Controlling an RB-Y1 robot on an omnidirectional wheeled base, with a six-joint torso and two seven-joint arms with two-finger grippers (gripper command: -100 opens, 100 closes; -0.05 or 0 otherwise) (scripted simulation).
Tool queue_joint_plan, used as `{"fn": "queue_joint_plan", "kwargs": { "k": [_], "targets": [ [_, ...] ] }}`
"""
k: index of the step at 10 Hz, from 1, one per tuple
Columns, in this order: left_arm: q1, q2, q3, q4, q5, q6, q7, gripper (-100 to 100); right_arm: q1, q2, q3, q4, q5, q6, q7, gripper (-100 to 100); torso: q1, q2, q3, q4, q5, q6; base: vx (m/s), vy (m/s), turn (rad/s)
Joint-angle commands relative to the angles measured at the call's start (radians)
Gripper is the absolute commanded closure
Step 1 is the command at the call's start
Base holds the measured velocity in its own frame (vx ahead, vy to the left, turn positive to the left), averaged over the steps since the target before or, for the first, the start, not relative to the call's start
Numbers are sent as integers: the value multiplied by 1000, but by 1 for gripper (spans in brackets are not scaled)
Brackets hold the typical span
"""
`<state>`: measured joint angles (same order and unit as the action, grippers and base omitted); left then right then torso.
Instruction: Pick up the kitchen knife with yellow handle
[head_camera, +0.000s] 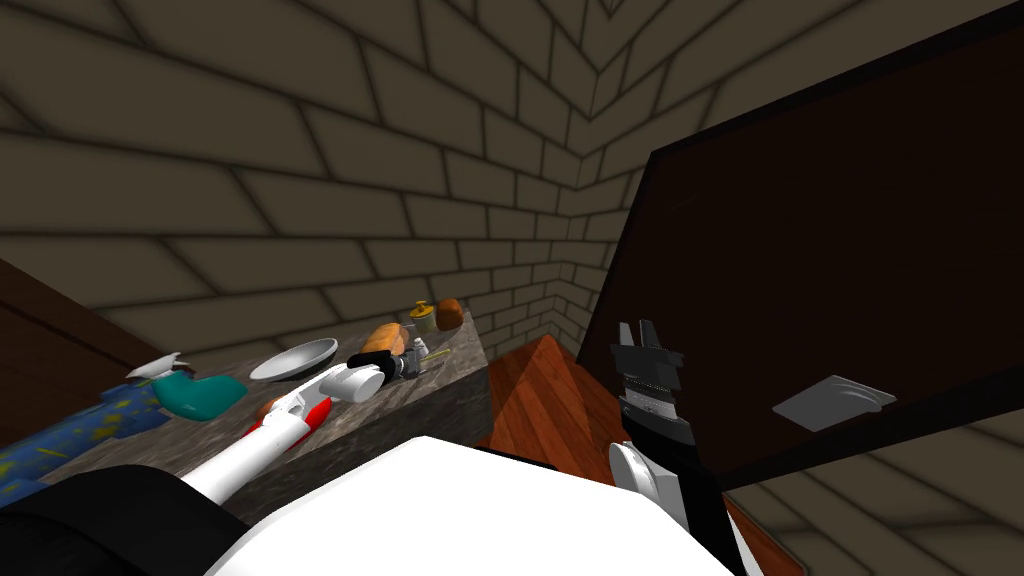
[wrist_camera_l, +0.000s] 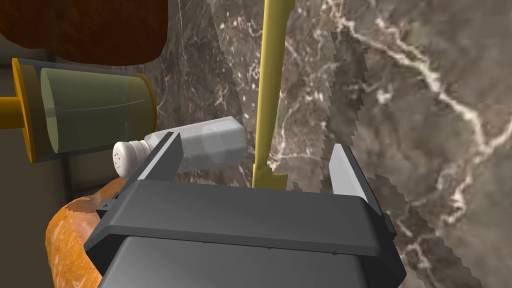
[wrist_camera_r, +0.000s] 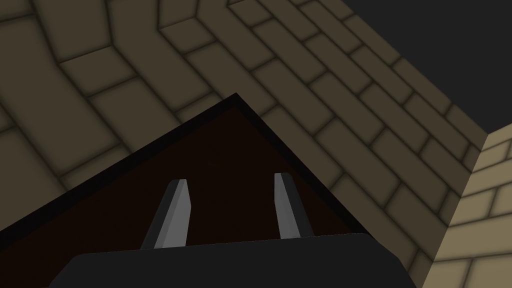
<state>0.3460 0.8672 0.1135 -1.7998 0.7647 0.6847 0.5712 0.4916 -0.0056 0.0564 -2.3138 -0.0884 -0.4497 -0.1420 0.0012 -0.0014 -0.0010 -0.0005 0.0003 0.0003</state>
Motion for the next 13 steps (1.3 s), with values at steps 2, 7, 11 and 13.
{"fn": "queue_joint_plan", "kwargs": {
  "k": [2, 7, 11, 13],
  "targets": [
    [0, 0, 0, 0, 0, 0, 0, 100, 0, 0, 0, 0, 0, 0, 0, 0, 0, 1, 0, 0, 0, 0, 0, 0, 0],
    [-36, 12, 10, 2, 9, 4, 1, -100, 0, 0, 0, 0, 0, 0, 0, 0, 0, 1, 1, 0, 0, 0, -15, -9, 10],
    [-126, 37, 12, 48, 36, 36, 4, -100, 0, 0, 0, 0, 0, 0, 0, 0, -6, 8, 5, 2, -1, 0, -109, -81, 48],
    [-184, 52, 7, 87, 55, 64, 5, -100, 0, 0, 0, 0, 0, 0, 0, 0, -5, 6, 4, 2, -1, 0, -81, -47, 48]
  ]
}}
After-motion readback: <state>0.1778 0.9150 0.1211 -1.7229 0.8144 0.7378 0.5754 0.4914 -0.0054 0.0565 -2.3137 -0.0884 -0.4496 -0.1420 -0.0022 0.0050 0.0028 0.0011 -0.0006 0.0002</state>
